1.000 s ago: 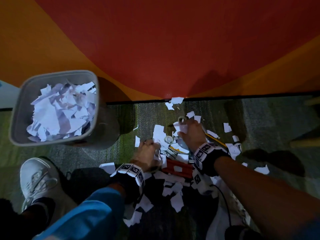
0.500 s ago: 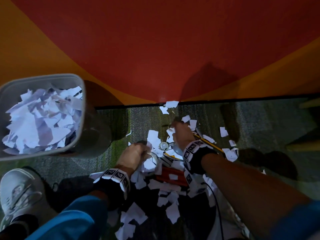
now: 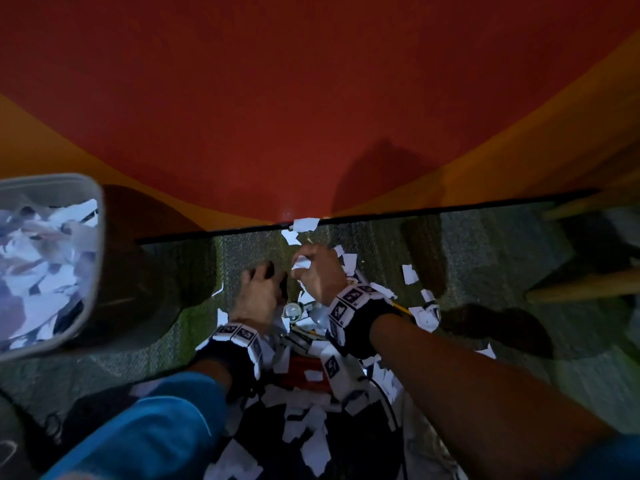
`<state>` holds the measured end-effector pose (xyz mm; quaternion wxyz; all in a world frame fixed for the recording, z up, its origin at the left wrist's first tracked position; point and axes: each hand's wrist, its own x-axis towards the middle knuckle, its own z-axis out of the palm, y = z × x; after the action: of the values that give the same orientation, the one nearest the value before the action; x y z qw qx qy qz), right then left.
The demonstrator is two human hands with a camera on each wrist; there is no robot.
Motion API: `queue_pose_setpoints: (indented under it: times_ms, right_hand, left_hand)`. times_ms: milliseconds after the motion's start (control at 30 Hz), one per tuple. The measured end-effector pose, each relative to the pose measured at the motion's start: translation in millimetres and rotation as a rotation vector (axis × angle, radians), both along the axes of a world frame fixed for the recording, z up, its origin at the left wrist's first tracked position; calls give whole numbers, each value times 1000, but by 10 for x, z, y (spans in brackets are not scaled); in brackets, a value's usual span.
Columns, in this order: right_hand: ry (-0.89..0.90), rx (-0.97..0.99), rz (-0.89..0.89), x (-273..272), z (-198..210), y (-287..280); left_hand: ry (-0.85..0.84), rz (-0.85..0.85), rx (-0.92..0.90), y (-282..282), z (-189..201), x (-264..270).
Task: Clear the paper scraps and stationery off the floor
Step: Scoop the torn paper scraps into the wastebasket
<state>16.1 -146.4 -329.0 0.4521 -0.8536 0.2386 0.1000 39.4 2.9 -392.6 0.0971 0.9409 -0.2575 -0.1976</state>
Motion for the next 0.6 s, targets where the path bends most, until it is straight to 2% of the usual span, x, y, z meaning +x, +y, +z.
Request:
queue_pose_setpoints:
  times_ms: [100, 167, 300, 400, 467, 600]
  right_hand:
    - [-4, 13, 25, 20, 57, -72]
    - [-13, 20, 51, 27, 108, -117]
    - [-61, 16, 120, 46, 311, -186]
    - [-70, 10, 160, 96, 615, -154]
    - [-51, 10, 121, 142, 902, -71]
    - [-153, -39, 112, 293, 1563, 233]
  left_hand:
    - [-48, -41, -83, 30, -40, -4]
    - [11, -1, -106, 16, 72, 10]
    - [108, 184, -192, 22, 444, 75]
    - [104, 270, -293, 65, 899, 169]
    - [96, 256, -311, 99, 1295, 232]
    - [33, 225, -362, 295, 2171, 330]
